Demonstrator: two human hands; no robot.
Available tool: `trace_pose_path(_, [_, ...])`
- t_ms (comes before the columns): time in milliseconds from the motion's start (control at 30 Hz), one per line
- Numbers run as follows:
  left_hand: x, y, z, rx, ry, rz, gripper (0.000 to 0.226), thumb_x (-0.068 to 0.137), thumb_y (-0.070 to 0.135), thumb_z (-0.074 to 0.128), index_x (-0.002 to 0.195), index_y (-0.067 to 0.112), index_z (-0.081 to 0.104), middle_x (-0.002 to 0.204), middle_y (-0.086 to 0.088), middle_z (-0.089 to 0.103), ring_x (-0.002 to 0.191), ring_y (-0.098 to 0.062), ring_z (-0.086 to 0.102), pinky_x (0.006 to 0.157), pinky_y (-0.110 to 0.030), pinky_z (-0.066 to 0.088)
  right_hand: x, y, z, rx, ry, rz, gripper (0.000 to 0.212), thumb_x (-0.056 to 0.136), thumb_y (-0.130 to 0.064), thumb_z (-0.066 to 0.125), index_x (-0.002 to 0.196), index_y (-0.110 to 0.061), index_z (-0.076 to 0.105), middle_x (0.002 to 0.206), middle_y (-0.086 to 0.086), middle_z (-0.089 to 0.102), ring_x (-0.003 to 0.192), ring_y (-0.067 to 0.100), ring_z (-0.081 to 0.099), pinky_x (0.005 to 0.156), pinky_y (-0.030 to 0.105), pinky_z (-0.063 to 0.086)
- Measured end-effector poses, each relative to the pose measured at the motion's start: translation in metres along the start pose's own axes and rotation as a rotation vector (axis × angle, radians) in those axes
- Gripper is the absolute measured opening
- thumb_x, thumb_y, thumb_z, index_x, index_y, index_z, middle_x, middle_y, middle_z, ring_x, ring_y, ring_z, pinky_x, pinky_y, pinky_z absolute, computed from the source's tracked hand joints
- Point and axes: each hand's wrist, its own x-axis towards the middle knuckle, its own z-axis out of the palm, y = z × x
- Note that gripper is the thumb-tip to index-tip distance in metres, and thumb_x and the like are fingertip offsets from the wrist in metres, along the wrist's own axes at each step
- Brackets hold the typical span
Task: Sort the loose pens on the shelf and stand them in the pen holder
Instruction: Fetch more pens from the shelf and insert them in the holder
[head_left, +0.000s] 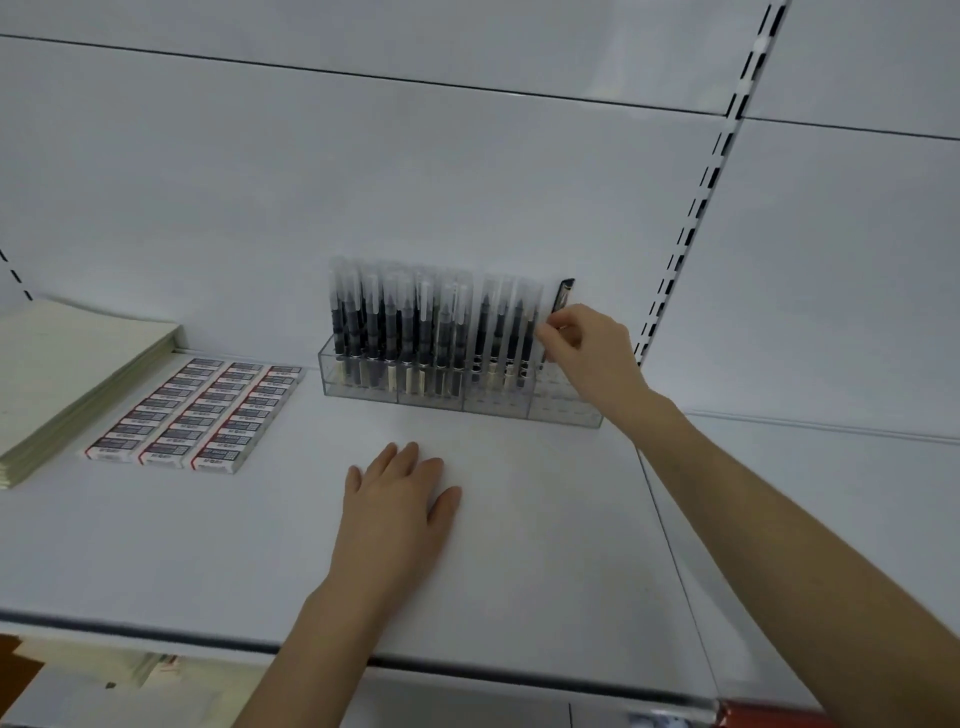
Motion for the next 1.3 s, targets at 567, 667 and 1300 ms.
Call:
trace_pose_path(567, [-0.029,0.107,0.011,-0.039,-0.132,0.595,0.045,0.08,0.038,0.04,0.092,0.007,0.071,0.081,-0.009,0.074,0.069,-0.026,0.07,0.064,-0.043,0.055,-0.202,0.108,-0.189,-0.463,0.131,0.508,0.036,0.09,-0.026,0.056,0.122,-0.01,0.057,0.134,0.006,0.053,0.127,0.022,0.045,0.103,0.025,0.029])
trace_pose_path(667, [-0.045,0.147,0.022,-0.073,-0.176,0.688,0.045,0.08,0.039,0.04,0.091,0.007,0.07,0.079,-0.009,0.073,0.066,-0.027,0.069,0.061,-0.04,0.056,-0.243,0.121,-0.229,-0.493,0.192,0.593,0.036,0.091,-0.024,0.056,0.122,-0.008,0.057,0.133,0.008,0.054,0.126,0.023,0.046,0.098,0.023,0.029])
trace_pose_path(1300, [-0.195,0.464,0.113,-0.071,-0.293,1.016,0.054,0.079,0.046,0.037,0.098,0.008,0.07,0.084,-0.011,0.073,0.072,-0.033,0.069,0.065,-0.042,0.055,-0.461,0.228,-0.473,-0.594,0.339,0.765,0.04,0.092,-0.028,0.052,0.126,-0.007,0.052,0.132,0.008,0.054,0.124,0.021,0.047,0.102,0.028,0.033])
